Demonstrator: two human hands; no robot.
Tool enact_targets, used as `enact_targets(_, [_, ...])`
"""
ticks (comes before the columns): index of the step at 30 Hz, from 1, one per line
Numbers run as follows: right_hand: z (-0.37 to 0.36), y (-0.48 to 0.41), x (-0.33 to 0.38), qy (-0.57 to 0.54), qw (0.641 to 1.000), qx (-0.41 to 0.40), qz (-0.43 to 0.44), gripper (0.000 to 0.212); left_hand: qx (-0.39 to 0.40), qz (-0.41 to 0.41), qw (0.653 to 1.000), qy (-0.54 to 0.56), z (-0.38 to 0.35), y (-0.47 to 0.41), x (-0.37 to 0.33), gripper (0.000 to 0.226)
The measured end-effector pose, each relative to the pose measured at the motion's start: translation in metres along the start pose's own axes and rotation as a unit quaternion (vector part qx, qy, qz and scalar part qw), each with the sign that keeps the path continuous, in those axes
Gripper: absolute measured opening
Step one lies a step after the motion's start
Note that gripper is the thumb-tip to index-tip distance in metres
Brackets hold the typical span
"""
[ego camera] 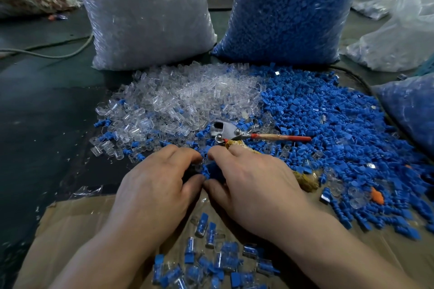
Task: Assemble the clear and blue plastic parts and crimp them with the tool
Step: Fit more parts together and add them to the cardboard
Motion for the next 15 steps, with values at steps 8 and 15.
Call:
enact_targets(8, [0.002,0.000,-0.005,0.000,1.000,0.000,-0.007,0.025,-0.056,0.064,0.983,0.163,0.001,0.005,0.015,0.018])
enact_targets(15, [0.005,0.000,-0.001,0.004,1.000,0.009,-0.010,0.022,-0.052,0.079,0.962,0.256,0.000,0.009,0.018,0.018])
Point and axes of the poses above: each hand's wrist, its own y-axis away from the middle knuckle, its own z-axis out of the back of the hand, x = y × z, the point moved 8 cm from there along -y, towards the middle knuckle, and after that the axes turned 14 degrees about -y, right-handed, at the moved point
